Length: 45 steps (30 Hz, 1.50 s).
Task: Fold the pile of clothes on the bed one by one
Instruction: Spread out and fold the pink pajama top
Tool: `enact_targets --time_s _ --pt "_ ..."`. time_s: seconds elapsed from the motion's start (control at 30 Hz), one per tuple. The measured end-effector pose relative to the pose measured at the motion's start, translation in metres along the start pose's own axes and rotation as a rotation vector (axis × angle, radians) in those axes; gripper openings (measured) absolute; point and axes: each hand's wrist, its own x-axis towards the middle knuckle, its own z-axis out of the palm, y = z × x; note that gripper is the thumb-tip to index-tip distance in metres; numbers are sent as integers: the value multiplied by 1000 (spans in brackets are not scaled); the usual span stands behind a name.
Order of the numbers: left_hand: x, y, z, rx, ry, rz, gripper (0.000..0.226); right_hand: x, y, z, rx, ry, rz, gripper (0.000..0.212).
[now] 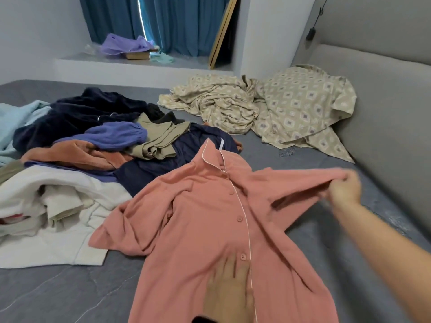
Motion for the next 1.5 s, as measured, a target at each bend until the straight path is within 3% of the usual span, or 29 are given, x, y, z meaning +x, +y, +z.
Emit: enact_targets --time_s 0.1,0.23,0.3,0.37,0.43,0.47,0.53,0.57,0.63,0.67,0.73,0.8,0.83,0.87,0.93,0.97,1.0,1.07,1.13,1.17,1.27,1.33,1.4,1.5 --pt "-2 -5 4 102 -29 -72 78 21 -51 -32 -176 74 -250 28" --pt "-1 -2 -13 14 -91 -130 74 6 -89 -31 -243 -74 -497 19" --pt "4 -2 -13 -100 18 -145 71 -21 -99 -14 -320 -153 -755 15" --pt "8 -6 -16 -359 106 -229 64 -52 -96 11 -472 -326 -1138 17" --pt "9 -8 -31 -646 248 -338 43 -82 -71 43 -816 -581 -1501 33" --pt "12 -13 -36 -832 259 -449 46 -102 -52 57 -1082 -764 -1559 40" --pt "16 -23 -46 -1251 346 -644 59 -133 -9 76 -1485 -1126 -1469 48" --pt "17 -33 -49 -1419 440 -723 52 -141 10 82 -1519 -1257 -1391 46" --pt "16 -52 -61 -1681 589 -788 14 -151 31 82 -1312 -1379 -1229 19" --pt "15 -57 -67 -1767 646 -810 8 -146 34 75 -1146 -1406 -1081 16" --pt "14 -70 -79 -1889 747 -884 16 -139 26 64 -817 -1477 -624 34" --pt "16 -85 -87 -1939 787 -961 25 -135 19 57 -408 -1341 -249 32" --pt "18 -92 -89 -1959 775 -993 22 -130 18 58 -276 -1186 -241 30" --pt "20 -99 -88 -1973 758 -1016 17 -123 16 60 -229 -988 -350 33" --pt "20 -107 -84 -1981 725 -1041 8 -99 17 66 -471 -636 -733 55" --pt "20 -107 -82 -1976 715 -1052 7 -87 18 69 -726 -572 -841 67" --pt "20 -108 -80 -1978 704 -1046 10 -73 22 72 -1004 -597 -828 75" --pt "20 -106 -80 -2004 658 -994 13 -50 26 75 -1359 -716 -772 62" --pt "20 -106 -85 -2025 617 -923 12 -31 24 71 -1410 -788 -810 35" --pt "22 -107 -87 -2023 609 -878 14 -23 19 68 -1370 -819 -846 33" --pt "32 -106 -98 -2002 602 -729 26 2 -11 49 -1329 -881 -907 67" --pt "39 -102 -102 -1986 575 -640 27 18 -31 37 -1210 -905 -802 79" --pt "43 -97 -102 -1973 511 -610 21 27 -47 34 -1397 -891 -725 72" --pt "47 -92 -90 -1881 430 -685 17 36 -55 46 -1836 -676 -810 67"
